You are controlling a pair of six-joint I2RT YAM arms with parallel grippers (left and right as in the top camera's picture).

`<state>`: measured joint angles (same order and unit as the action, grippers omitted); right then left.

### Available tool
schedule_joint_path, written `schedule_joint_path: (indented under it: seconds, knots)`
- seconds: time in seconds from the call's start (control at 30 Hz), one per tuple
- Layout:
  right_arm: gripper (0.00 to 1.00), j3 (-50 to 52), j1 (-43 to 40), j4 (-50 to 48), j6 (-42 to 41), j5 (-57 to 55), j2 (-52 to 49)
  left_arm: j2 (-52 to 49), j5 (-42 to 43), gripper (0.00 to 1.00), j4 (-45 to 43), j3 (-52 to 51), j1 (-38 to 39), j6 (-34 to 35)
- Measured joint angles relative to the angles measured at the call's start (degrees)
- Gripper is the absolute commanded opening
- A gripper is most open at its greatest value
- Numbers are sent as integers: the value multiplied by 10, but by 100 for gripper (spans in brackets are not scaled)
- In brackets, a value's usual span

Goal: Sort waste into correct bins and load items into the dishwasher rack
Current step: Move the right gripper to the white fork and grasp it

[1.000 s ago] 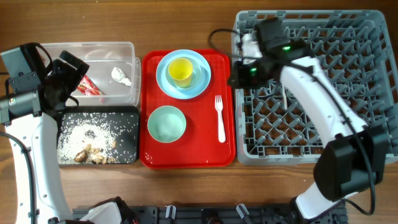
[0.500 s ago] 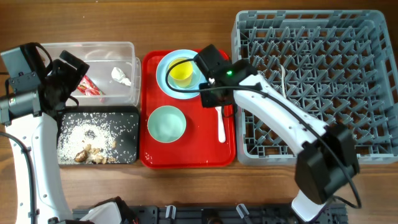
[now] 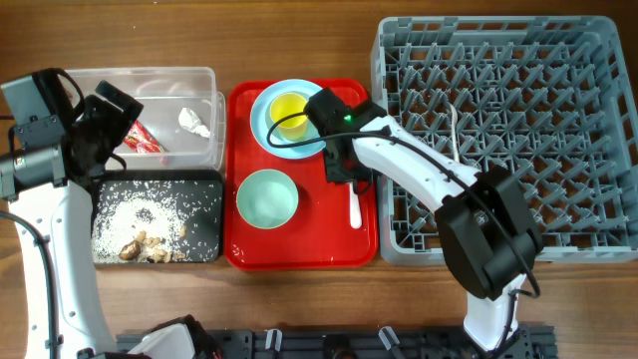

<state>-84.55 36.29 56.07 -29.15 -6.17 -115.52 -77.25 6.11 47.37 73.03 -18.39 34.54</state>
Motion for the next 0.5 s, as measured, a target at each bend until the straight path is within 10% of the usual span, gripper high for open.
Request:
schedule_joint_path:
  seconds: [0.3,0.5]
  knots:
    - [26,75,0,-66,-2,-3,-2,0,0,100,0,0,0,0]
    - [6,75,0,-71,-6,-3,-2,0,0,100,0,0,0,0]
